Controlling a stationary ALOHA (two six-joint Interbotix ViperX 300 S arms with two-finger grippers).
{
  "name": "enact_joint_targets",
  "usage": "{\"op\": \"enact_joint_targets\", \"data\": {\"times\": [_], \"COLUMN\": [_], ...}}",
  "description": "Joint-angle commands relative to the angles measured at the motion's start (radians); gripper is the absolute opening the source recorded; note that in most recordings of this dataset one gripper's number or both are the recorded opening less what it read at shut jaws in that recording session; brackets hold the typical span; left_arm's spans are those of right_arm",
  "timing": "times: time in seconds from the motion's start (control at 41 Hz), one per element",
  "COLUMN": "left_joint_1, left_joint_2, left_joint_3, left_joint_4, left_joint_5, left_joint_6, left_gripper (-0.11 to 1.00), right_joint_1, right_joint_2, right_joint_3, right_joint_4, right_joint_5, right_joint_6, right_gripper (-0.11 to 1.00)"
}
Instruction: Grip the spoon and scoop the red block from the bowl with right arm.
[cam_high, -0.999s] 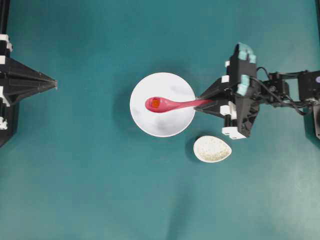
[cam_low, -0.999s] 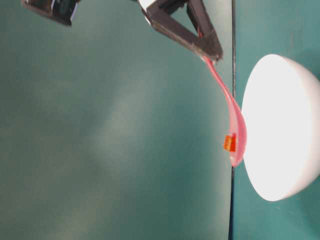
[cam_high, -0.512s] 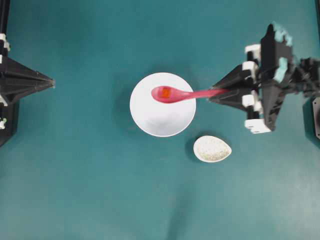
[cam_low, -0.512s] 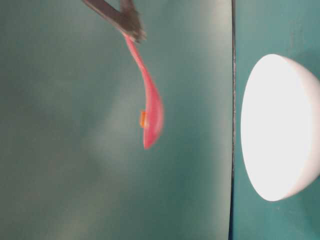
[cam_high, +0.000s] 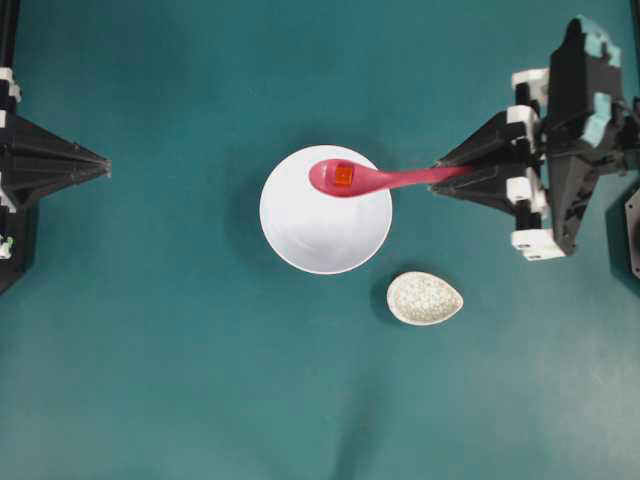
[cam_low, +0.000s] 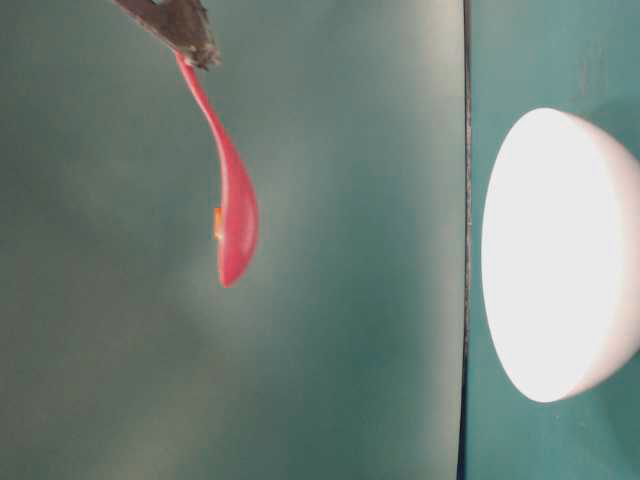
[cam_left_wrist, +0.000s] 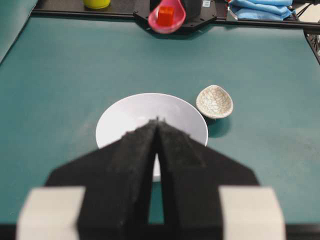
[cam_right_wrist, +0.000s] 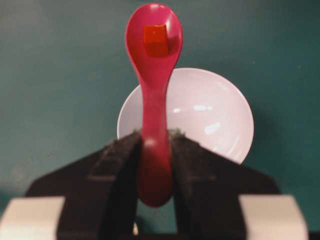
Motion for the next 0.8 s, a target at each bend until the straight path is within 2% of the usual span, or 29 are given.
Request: {"op": "enact_joint_targets", "data": {"times": [0.0,0.78], "left_joint_1": [0.0,0.0], "left_joint_2": [0.008,0.008], "left_joint_3": [-0.02,-0.021], "left_joint_4": [0.003,0.003], "left_joint_5": [-0.005,-0.009], "left_joint_6": [0.003,-0.003], "left_gripper": [0.0,0.0], "right_joint_1": [0.002,0.002], "right_joint_2": [0.012,0.044], "right_joint_3": [-0.035,-0.049], "right_joint_4": [-0.002,-0.003], "right_joint_5": [-0.005,-0.005], "right_joint_6": [0.002,0.003], "right_gripper": [0.24,0.24]}}
